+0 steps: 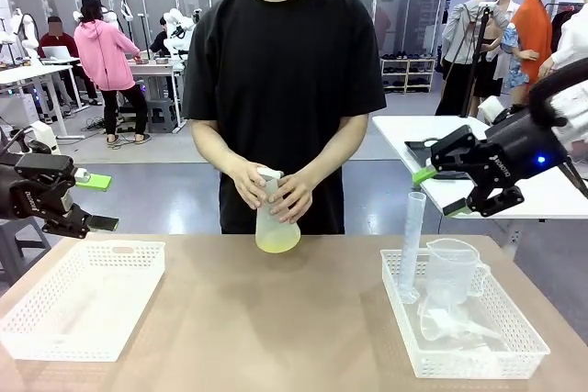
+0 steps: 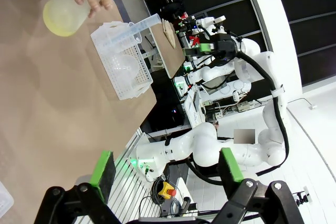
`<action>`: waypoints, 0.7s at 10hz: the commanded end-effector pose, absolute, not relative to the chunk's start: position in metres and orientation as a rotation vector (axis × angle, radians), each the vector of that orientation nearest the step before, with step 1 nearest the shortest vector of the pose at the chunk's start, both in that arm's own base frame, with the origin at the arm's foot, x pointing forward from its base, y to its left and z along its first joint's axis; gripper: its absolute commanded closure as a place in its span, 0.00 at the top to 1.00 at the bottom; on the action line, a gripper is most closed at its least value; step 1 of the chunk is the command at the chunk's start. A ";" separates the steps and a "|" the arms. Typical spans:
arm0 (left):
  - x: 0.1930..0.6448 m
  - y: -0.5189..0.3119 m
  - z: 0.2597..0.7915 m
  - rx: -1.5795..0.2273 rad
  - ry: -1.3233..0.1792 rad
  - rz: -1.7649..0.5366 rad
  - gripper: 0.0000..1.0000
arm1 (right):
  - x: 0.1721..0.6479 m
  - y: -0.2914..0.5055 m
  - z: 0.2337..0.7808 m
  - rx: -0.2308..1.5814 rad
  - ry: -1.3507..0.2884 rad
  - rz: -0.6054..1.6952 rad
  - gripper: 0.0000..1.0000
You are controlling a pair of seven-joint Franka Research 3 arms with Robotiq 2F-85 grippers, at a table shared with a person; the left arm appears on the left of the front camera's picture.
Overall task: Prepare the solutions needed for the experiment.
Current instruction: When the human places the Big flask in the center of the table, pick up the Big flask and place it in the left Organizing basket.
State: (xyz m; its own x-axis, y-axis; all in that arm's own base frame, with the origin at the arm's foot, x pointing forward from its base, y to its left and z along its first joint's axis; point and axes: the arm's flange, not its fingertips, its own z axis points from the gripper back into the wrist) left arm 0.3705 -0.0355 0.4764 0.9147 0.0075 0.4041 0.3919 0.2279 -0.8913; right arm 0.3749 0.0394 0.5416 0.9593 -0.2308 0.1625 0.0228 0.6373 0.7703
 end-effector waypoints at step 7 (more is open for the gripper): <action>0.372 -0.037 0.478 -1.351 -0.373 -0.274 1.00 | 0.366 0.026 0.518 1.301 -0.010 -0.136 0.83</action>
State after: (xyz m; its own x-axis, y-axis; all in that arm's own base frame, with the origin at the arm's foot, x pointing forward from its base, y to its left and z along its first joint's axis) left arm 0.3705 -0.0355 0.4764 0.9147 0.0076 0.4041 0.3919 0.2279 -0.8913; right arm 0.3575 0.0257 0.5194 0.9898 -0.1204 -0.0761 0.1086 0.2928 0.9500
